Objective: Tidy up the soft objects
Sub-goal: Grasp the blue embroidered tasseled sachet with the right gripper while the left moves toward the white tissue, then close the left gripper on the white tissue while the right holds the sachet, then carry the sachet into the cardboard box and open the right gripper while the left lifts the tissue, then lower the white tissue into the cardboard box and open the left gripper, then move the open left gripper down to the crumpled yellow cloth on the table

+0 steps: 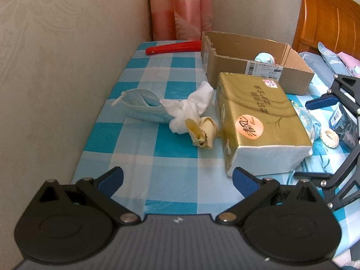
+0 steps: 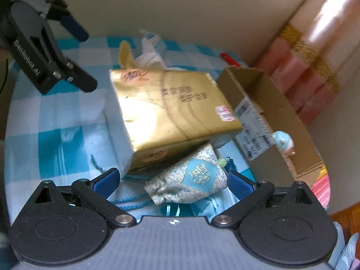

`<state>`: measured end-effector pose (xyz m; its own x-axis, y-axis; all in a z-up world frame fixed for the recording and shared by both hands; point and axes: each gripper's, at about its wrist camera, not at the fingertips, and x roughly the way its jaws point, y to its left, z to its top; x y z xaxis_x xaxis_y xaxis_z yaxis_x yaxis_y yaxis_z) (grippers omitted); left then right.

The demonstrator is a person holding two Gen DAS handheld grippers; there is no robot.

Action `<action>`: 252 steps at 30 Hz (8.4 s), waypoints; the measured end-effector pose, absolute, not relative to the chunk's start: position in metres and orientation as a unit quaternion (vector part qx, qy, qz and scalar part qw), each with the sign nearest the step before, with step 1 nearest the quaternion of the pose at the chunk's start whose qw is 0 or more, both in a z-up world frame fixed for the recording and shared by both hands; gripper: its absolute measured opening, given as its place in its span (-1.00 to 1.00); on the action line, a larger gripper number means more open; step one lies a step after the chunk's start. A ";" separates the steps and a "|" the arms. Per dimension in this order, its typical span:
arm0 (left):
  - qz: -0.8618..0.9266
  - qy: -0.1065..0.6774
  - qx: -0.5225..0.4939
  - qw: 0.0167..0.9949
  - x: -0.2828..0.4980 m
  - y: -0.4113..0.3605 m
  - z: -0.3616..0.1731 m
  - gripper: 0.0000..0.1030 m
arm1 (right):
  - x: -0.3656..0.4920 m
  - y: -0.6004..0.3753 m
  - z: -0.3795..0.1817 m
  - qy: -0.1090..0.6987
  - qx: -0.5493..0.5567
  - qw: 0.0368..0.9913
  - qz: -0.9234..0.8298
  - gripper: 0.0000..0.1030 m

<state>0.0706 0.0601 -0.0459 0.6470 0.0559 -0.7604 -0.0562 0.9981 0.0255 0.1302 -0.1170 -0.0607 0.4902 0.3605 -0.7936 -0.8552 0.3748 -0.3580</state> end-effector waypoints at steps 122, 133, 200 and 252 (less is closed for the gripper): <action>0.014 0.398 -0.090 0.913 0.105 0.081 -0.019 -0.34 | 0.095 -0.187 -0.059 0.413 -0.122 0.868 0.248 0.34; 0.002 0.394 -0.061 0.917 0.084 0.069 -0.005 -0.34 | 0.082 -0.192 -0.035 0.383 -0.134 0.874 0.265 0.19; -0.070 0.353 0.006 0.933 0.135 0.037 0.038 -0.33 | 0.277 -0.166 0.050 0.460 -0.008 0.883 0.094 0.90; 0.060 0.378 -0.035 0.923 0.099 0.079 -0.013 0.97 | 0.105 -0.209 -0.006 0.395 -0.021 0.910 0.120 1.00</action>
